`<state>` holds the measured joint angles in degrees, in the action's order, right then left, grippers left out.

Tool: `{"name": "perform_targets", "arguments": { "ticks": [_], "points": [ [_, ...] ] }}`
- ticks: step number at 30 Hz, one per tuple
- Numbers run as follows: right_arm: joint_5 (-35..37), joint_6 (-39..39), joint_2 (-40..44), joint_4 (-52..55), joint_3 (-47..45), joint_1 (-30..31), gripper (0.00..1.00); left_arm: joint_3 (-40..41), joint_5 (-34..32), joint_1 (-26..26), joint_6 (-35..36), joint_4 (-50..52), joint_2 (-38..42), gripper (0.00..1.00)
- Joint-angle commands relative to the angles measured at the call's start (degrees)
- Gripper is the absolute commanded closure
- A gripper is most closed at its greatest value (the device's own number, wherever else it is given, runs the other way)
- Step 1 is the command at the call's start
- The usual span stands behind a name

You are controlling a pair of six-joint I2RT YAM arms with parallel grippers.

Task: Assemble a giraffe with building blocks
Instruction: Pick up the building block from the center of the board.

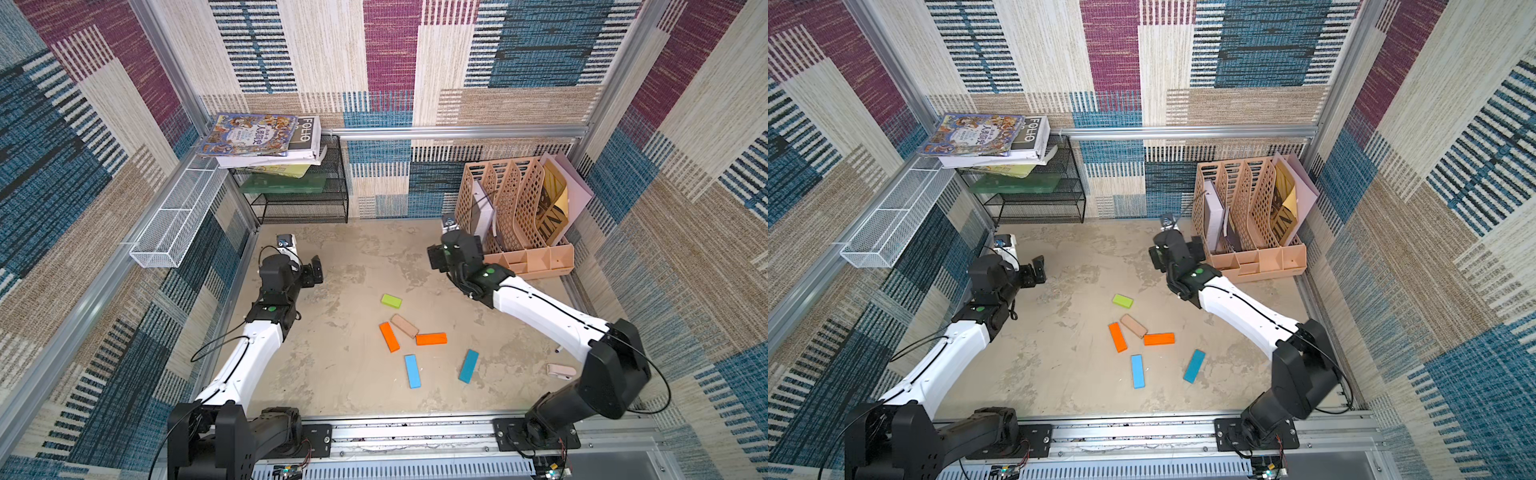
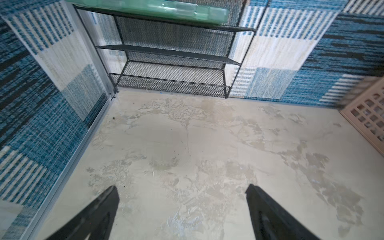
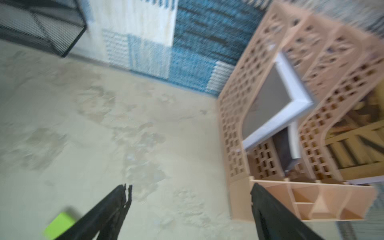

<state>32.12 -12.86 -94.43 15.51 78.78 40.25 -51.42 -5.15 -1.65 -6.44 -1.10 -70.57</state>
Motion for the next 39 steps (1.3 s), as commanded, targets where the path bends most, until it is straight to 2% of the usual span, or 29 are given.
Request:
{"name": "perform_targets", "arguments": {
  "ticks": [1, 4, 8, 11, 13, 18, 24, 39],
  "points": [
    [-11.53, -14.17, -6.57, 17.39, 6.95, 2.71, 0.04, -4.18, -0.85, -0.29, -4.04, 13.75, -3.33, 0.01],
    [-12.23, -24.47, -14.68, 24.7, 16.24, 5.09, 0.04, -4.84, -1.44, -0.46, -4.41, 14.95, -4.99, 0.02],
    [-11.82, -39.1, -28.89, 40.34, 33.9, 7.07, 0.04, -5.97, -2.18, -0.55, -4.94, 16.63, -6.69, 0.03],
    [-12.68, -45.53, -37.33, 48.57, 44.73, 7.44, 0.04, -7.89, -2.67, -0.7, -5.31, 19.15, -8.21, 0.03],
    [-13.49, -48.04, -39.98, 50.22, 47.8, 7.55, 0.03, -8.55, -2.93, -0.81, -5.51, 20.03, -8.7, 0.03],
    [-17.43, -51.6, -42.02, 48.45, 47.52, 7.34, 0.02, -8.79, -3.46, -1.68, -5.43, 20.39, -8.36, 0.03],
    [-18.45, -52.26, -43.68, 47.12, 47.57, 6.99, 0.0, -10.54, -3.24, -2.0, -5.87, 22.46, -9.43, 0.03],
    [-19.95, -51.91, -47.24, 44.68, 47.52, 7.29, 0.07, -10.37, -3.11, -2.3, -5.96, 22.27, -8.71, 0.03]
  ]
}}
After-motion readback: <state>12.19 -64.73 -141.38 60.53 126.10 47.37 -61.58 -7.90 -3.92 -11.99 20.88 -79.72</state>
